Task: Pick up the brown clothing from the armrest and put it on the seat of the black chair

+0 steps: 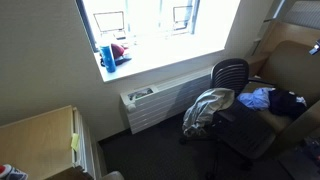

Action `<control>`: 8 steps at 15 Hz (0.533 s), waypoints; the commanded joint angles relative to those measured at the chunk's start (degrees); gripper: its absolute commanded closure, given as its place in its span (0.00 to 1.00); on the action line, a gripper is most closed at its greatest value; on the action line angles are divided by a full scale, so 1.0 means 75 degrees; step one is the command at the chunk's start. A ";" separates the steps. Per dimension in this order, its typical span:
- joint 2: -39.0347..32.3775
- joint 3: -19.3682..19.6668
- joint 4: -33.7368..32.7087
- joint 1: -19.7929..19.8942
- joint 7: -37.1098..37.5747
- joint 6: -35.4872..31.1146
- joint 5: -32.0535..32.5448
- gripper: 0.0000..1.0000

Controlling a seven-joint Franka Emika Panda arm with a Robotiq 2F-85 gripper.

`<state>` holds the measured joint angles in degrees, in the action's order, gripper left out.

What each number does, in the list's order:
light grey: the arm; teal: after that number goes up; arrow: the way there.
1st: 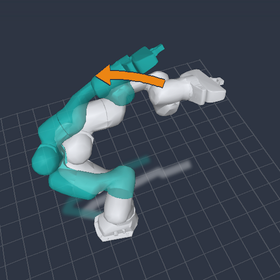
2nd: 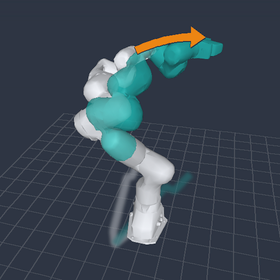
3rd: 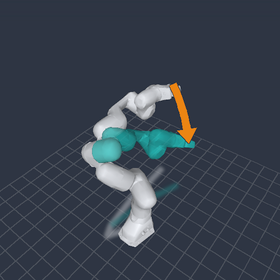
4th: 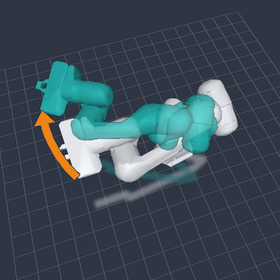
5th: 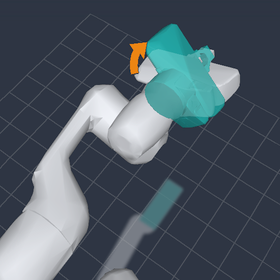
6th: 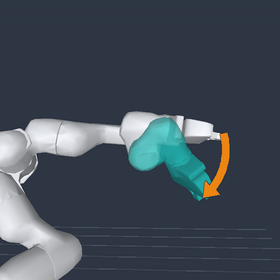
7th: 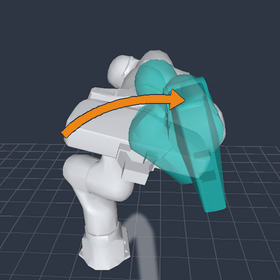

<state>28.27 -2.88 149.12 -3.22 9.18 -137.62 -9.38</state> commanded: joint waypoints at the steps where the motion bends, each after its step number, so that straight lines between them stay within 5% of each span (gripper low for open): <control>1: 0.0003 -0.0017 -0.0015 0.0022 -0.0008 0.0027 -0.0008 0.00; 5: -0.1006 -0.0866 -0.0142 -0.0366 0.0401 -0.1576 0.0116 0.00; 7: -0.1433 -0.1064 -0.0383 -0.0442 0.0916 -0.1276 -0.0006 0.00; 8: -0.0862 -0.0934 -0.0072 -0.0454 0.0706 -0.1246 0.0050 0.00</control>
<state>21.68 -10.27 148.63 -6.35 14.45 -147.12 -9.21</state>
